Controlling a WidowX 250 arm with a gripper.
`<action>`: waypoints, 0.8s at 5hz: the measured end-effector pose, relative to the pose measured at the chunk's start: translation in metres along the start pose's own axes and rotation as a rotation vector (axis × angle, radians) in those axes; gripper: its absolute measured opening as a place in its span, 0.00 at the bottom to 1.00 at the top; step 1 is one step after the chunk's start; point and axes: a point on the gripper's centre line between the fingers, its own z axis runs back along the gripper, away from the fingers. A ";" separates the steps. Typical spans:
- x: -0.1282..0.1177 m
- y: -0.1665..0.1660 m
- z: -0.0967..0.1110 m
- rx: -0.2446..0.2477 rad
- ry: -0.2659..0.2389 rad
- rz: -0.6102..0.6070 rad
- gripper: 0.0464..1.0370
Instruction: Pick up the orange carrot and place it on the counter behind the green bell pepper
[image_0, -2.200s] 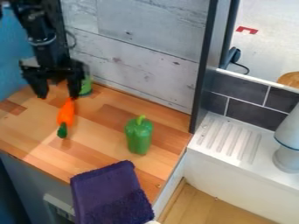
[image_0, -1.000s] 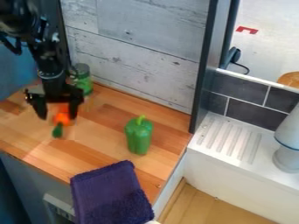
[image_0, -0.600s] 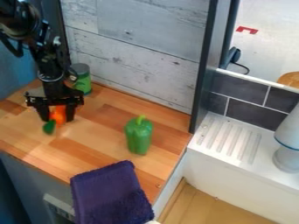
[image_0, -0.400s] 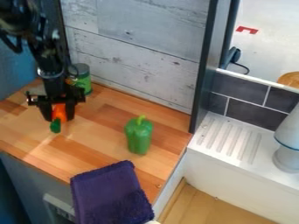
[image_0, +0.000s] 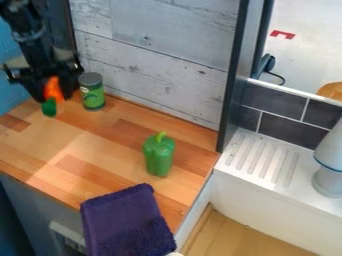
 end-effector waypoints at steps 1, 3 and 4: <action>-0.023 -0.003 0.013 -0.037 0.042 -0.052 0.57; -0.068 -0.055 0.003 -0.011 0.123 -0.101 0.57; -0.071 -0.075 0.009 -0.019 0.125 0.049 0.57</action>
